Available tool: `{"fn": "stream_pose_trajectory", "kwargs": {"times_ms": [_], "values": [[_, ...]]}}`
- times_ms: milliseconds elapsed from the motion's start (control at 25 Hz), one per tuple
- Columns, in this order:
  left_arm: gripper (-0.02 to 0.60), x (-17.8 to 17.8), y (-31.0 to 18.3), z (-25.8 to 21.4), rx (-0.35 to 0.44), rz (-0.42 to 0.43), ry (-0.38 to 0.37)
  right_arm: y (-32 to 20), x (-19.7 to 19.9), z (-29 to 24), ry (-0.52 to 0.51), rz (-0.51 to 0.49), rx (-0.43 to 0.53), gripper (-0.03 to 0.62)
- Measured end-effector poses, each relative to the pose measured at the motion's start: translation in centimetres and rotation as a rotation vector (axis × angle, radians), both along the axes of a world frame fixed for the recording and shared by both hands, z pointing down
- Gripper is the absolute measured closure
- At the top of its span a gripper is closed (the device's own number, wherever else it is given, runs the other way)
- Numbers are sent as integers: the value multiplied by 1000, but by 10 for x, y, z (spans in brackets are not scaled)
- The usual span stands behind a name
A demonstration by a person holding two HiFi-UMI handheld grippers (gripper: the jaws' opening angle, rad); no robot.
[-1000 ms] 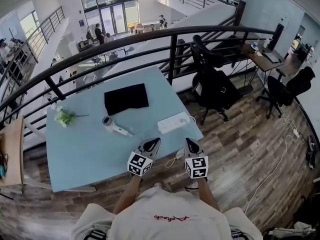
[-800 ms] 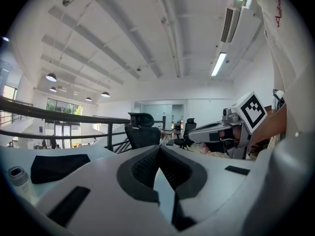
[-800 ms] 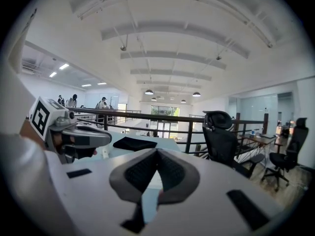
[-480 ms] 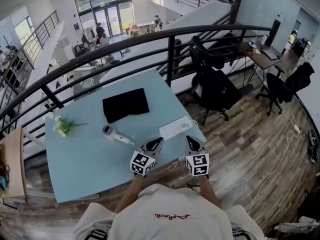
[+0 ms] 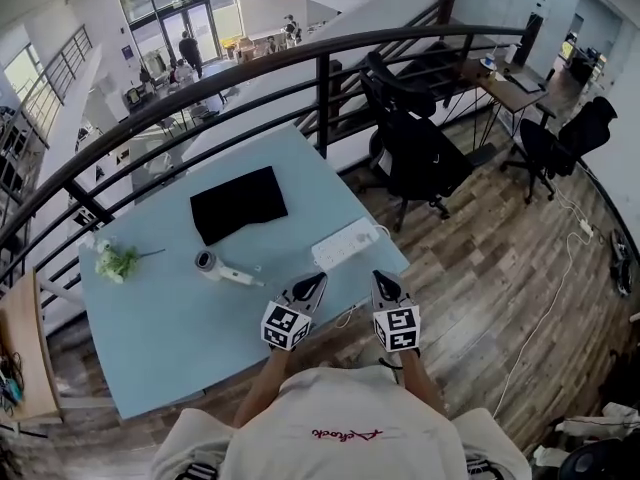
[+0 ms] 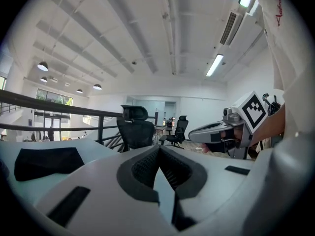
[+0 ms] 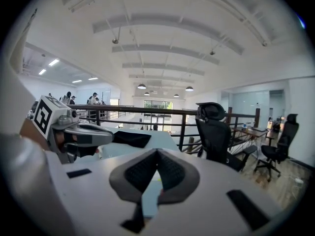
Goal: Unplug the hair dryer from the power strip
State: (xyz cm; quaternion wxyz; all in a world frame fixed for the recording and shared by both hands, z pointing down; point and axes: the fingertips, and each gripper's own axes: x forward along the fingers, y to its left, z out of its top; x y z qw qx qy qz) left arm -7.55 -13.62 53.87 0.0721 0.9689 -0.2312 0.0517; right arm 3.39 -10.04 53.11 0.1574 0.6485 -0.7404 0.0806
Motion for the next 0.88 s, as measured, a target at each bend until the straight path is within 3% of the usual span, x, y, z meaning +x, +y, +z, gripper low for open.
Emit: {"fn": "stream_pose_trajectory", "kwargs": {"times_ms": [520,880], "values": [[575,-1,-6,14,-26,-35,-15,-4,5,15,-13,-21,-27,579],[575,28,-37,34,-51,-72,-55,-43,35,24,-26,-64,-34,579]]}}
